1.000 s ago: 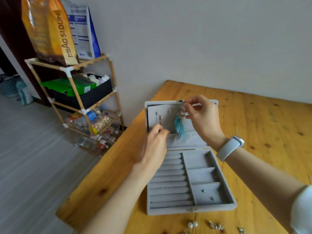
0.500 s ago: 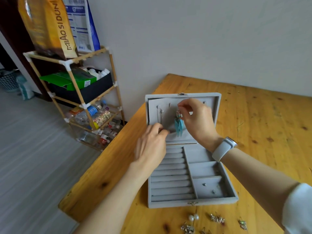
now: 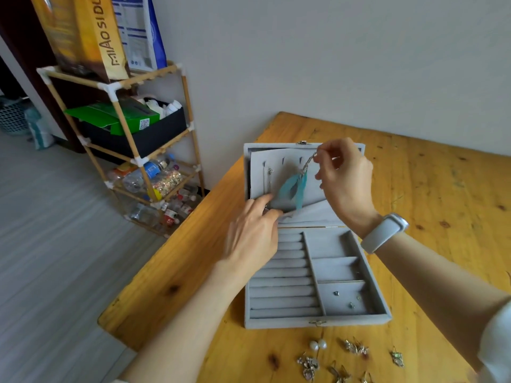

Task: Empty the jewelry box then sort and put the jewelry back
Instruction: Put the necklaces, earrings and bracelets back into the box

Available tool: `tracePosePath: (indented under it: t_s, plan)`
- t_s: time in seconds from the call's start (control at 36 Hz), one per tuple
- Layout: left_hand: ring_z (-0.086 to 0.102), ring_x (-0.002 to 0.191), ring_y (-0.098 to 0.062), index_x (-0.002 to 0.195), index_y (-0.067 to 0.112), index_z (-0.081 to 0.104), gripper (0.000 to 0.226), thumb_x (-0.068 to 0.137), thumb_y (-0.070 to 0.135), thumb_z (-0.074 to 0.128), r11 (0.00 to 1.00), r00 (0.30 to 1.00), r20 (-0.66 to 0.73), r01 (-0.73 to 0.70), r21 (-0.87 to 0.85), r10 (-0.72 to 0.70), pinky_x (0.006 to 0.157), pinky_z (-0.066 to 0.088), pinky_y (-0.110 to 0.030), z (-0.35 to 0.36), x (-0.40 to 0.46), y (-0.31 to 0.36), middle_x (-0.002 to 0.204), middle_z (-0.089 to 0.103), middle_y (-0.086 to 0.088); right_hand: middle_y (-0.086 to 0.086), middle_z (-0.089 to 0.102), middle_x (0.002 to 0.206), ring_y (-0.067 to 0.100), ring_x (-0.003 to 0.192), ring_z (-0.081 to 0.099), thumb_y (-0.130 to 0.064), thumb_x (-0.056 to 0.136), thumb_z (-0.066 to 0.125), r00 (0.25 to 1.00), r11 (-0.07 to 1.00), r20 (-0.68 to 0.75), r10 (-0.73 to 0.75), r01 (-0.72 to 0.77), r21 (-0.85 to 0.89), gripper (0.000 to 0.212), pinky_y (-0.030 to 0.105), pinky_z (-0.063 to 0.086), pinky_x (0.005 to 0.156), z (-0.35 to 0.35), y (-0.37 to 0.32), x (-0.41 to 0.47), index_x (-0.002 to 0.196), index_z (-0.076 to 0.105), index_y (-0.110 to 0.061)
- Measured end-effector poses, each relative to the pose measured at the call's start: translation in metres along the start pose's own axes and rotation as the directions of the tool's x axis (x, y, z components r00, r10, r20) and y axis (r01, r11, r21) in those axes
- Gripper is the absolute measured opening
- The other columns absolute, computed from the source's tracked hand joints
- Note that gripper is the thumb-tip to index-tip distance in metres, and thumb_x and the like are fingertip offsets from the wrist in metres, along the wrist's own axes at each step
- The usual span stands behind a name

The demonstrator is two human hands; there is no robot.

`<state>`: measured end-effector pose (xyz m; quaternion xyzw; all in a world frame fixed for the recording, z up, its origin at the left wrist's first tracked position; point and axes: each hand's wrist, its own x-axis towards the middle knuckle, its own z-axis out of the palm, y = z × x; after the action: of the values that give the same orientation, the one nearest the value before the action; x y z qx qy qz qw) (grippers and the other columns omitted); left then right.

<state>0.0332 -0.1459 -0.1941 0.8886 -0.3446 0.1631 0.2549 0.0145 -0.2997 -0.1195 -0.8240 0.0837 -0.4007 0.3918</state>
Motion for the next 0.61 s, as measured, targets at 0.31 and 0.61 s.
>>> tracePosePath:
  t_s: [0.31, 0.61]
  plan:
    - [0.046, 0.119, -0.023, 0.113, 0.013, 0.065, 0.027, 0.091, 0.016, 0.051, 1.000, 1.000, 0.024, -0.015, -0.020, 0.016, 0.078, 0.052, -0.039, 0.001, 0.000, -0.002, 0.137, 0.047, -0.006, -0.003, 0.058, 0.073, 0.020, 0.067, 0.068, -0.005, 0.089, 0.046, 0.968, 0.962, 0.173, 0.184, -0.214, 0.170, 0.014, 0.034, 0.057, 0.066, 0.002, -0.004, -0.001, 0.078, 0.051, -0.013]
    - [0.054, 0.110, -0.029, 0.103, 0.013, 0.070, 0.024, 0.084, 0.013, 0.054, 0.999, 0.999, -0.018, -0.051, -0.017, 0.051, 0.071, 0.056, -0.044, 0.005, -0.001, -0.004, 0.129, 0.056, -0.011, -0.002, 0.064, 0.079, 0.019, 0.074, 0.064, -0.008, 0.086, 0.055, 0.995, 0.999, 0.091, 0.045, -0.046, 0.012, 0.009, 0.030, 0.050, 0.075, 0.025, 0.002, -0.003, 0.086, 0.065, -0.009]
